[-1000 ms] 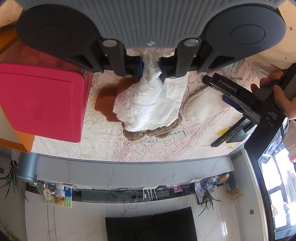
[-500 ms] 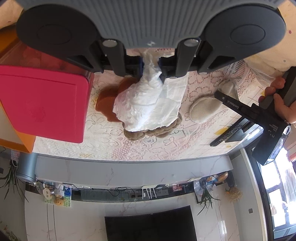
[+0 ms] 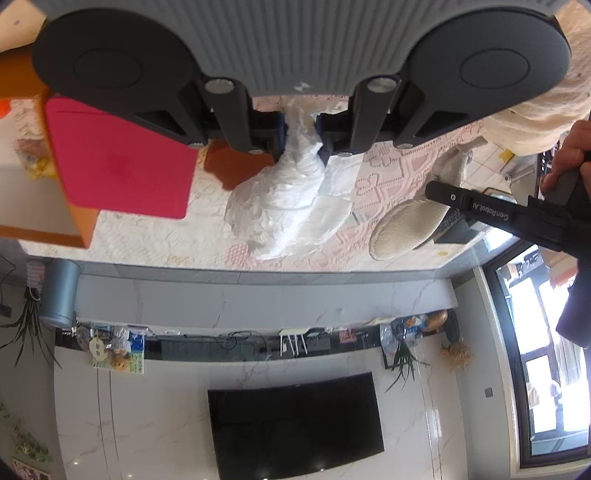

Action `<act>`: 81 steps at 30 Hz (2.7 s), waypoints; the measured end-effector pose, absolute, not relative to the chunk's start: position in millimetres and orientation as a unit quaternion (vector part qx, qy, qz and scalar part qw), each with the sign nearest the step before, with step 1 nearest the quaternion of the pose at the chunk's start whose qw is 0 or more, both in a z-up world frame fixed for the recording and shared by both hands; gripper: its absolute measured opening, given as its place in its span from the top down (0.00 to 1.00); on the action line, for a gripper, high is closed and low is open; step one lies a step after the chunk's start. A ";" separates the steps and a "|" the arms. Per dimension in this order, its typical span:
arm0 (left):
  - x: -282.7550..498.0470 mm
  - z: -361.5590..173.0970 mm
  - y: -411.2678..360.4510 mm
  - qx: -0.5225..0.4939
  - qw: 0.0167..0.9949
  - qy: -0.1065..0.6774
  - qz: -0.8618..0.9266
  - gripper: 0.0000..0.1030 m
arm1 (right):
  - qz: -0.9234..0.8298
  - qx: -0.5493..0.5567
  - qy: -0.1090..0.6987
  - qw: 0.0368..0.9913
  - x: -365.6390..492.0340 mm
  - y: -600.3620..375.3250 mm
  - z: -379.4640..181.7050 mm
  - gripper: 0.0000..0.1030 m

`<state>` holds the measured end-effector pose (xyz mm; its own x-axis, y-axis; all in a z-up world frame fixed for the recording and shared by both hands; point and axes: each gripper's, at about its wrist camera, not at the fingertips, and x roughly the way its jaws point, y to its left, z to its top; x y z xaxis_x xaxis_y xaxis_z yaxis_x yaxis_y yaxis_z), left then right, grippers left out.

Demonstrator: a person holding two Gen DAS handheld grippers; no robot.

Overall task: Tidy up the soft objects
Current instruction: 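Grasp the white towel mitt with the left tool while the right tool holds the tissue, then carry the towel mitt and tissue over the orange box with both tools, then open both tools to drop the mitt and tissue into the box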

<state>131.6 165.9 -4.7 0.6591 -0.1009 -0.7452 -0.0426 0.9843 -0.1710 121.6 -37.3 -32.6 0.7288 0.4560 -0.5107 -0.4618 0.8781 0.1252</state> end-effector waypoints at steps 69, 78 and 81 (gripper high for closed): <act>333.9 -115.1 -164.5 -0.173 0.753 0.576 -0.267 0.71 | 0.074 -0.049 0.535 0.840 295.8 -325.3 -81.0 0.77; 313.1 -88.3 -156.0 -0.172 0.779 0.537 -0.273 0.32 | 0.048 -0.063 0.514 0.854 281.0 -327.4 -55.9 0.50; 304.4 -72.0 -147.4 -0.176 0.789 0.525 -0.266 0.32 | 0.036 -0.063 0.500 0.863 272.9 -327.9 -40.1 0.42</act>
